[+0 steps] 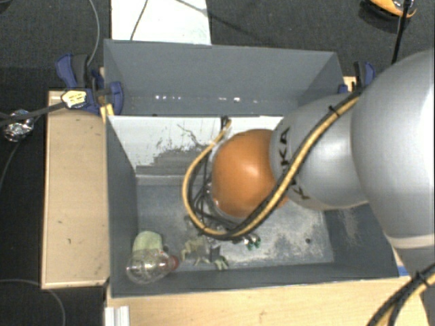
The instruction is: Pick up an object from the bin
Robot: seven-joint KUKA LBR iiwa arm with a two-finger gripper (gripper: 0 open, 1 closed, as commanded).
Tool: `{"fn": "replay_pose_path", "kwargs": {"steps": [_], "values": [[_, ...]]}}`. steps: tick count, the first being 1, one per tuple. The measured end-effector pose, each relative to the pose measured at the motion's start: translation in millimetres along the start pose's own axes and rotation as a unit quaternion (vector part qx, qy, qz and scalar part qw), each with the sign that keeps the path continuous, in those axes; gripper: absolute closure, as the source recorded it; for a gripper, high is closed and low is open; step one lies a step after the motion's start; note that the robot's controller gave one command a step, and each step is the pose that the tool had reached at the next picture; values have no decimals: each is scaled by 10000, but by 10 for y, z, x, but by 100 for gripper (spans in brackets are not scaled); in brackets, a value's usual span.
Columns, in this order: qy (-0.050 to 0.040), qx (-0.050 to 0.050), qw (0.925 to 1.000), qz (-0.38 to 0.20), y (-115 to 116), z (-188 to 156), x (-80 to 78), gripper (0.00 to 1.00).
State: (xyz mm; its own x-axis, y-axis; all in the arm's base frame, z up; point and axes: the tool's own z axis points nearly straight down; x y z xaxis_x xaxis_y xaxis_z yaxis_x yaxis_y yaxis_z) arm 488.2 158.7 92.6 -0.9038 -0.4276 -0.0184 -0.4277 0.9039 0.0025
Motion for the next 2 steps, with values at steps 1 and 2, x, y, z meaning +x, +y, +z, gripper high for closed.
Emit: {"fn": "replay_pose_path", "kwargs": {"steps": [1, 2], "values": [[2, 2, 10000, 9, -2, 0, 2, 100], [-3, 3, 10000, -59, 21, -79, 14, 100]]}}
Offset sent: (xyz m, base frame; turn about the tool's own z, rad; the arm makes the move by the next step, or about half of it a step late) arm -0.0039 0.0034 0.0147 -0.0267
